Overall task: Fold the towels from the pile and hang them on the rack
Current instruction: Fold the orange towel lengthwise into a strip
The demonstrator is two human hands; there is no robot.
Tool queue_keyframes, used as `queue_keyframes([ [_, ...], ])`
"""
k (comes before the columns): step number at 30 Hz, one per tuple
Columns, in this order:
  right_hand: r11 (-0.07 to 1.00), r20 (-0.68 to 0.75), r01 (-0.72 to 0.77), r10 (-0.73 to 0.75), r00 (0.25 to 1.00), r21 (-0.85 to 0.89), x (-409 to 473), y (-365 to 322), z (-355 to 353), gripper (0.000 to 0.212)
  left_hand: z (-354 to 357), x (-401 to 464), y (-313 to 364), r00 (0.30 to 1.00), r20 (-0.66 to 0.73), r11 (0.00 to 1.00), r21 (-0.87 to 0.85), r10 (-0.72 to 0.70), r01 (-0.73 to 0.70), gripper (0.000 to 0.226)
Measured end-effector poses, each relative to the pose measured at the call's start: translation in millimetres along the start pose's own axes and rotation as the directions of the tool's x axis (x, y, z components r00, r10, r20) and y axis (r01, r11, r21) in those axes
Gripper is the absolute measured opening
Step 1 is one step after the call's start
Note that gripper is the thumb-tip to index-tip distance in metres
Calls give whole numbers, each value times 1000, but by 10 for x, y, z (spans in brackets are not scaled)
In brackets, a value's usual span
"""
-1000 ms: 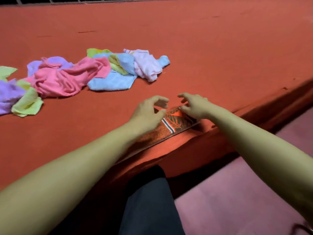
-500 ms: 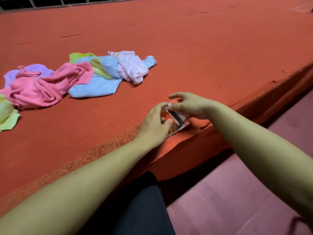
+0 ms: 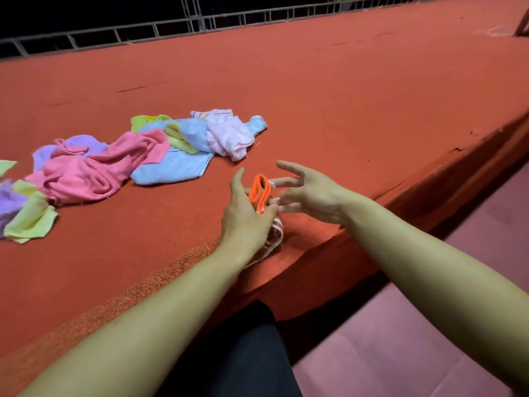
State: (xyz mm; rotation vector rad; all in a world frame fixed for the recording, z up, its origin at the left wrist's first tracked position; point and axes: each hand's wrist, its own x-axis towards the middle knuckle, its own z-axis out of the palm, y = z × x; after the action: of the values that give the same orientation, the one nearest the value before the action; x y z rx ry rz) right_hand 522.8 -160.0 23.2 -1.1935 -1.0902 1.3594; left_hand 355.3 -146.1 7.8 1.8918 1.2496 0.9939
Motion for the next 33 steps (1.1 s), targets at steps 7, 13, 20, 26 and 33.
queue_keyframes([
  [7, 936, 34, 160, -157, 987, -315, 95, -13, 147, 77, -241, -47, -46, 1000, -20, 999, -40, -3, 3, 64],
  [13, 933, 111, 199, -173, 979, -300, 160, -135, 361, 71, -553, -113, -68, 999, -47, 997, 80, 2, 2, 59],
  [20, 859, 309, 345, -235, 922, -377, 384, -351, 1151, 63, -1246, -397, -314, 986, -157, 998, -30, -62, 58, 41],
  [26, 791, 553, 473, -211, 806, -388, 583, -345, 2335, 64, -2045, -923, -676, 908, -388, 986, -106, -160, 128, 50],
  [33, 728, 752, 594, -166, 638, -343, 616, -50, 3810, 65, -2916, -1660, -1201, 761, -587, 961, -145, -275, 235, 47],
])
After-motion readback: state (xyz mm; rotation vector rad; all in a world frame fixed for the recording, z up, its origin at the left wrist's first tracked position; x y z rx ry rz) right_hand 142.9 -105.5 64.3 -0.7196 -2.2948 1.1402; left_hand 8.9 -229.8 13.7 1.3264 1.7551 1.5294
